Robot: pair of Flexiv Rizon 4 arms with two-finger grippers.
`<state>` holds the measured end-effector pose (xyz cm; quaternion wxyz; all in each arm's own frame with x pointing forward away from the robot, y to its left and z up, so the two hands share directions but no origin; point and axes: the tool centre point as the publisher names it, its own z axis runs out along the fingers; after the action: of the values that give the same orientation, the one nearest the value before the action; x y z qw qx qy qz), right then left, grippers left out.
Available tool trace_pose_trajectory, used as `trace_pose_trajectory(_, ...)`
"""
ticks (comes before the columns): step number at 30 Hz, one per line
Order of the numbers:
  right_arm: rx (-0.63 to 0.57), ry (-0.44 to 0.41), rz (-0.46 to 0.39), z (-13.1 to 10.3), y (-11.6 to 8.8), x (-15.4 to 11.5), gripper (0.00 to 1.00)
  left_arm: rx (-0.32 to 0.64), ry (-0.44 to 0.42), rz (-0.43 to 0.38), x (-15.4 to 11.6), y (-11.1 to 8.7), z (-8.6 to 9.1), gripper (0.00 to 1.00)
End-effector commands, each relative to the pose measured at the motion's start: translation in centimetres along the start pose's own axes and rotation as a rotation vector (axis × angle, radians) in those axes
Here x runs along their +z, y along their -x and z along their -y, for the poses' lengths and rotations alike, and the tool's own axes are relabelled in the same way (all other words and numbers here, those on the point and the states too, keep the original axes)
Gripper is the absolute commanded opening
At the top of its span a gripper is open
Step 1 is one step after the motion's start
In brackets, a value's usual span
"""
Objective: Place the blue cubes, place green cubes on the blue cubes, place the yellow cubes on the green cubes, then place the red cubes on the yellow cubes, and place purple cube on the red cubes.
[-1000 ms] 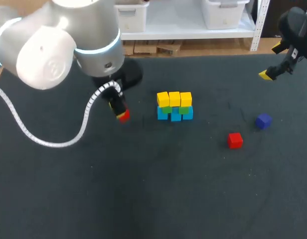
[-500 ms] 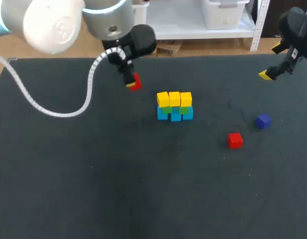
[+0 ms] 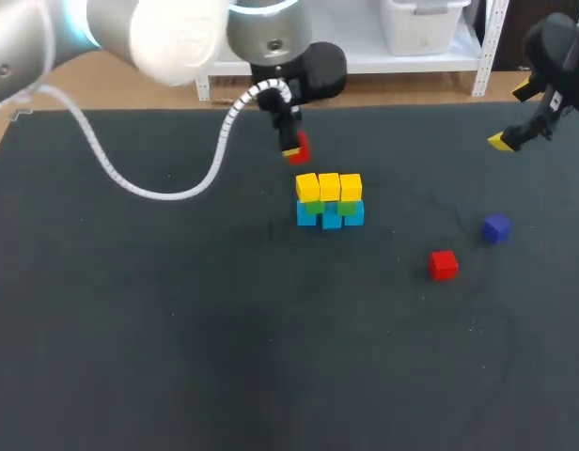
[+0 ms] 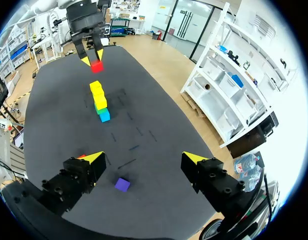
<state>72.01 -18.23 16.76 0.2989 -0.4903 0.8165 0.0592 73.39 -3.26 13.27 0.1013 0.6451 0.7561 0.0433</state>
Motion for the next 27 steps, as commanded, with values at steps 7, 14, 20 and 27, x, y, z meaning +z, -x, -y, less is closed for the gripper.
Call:
trace_pose_trajectory(7,0.001,-0.002,0.000,-0.1,0.0,0.1,1.00,0.049,-0.028,-0.053,1.3,2.4,0.3,0.00)
trace_pose_trajectory(14,0.001,-0.002,0.000,-0.1,0.0,0.1,1.00,0.066,-0.041,-0.054,1.9,2.8,1.1,0.00)
trace_pose_trajectory(20,0.001,-0.002,0.000,-0.1,0.0,0.1,1.00,0.073,-0.048,-0.057,2.2,2.7,1.6,0.00)
trace_pose_trajectory(27,0.001,-0.002,0.000,-0.1,0.0,0.1,1.00,0.075,-0.055,-0.067,2.8,2.5,1.6,0.00)
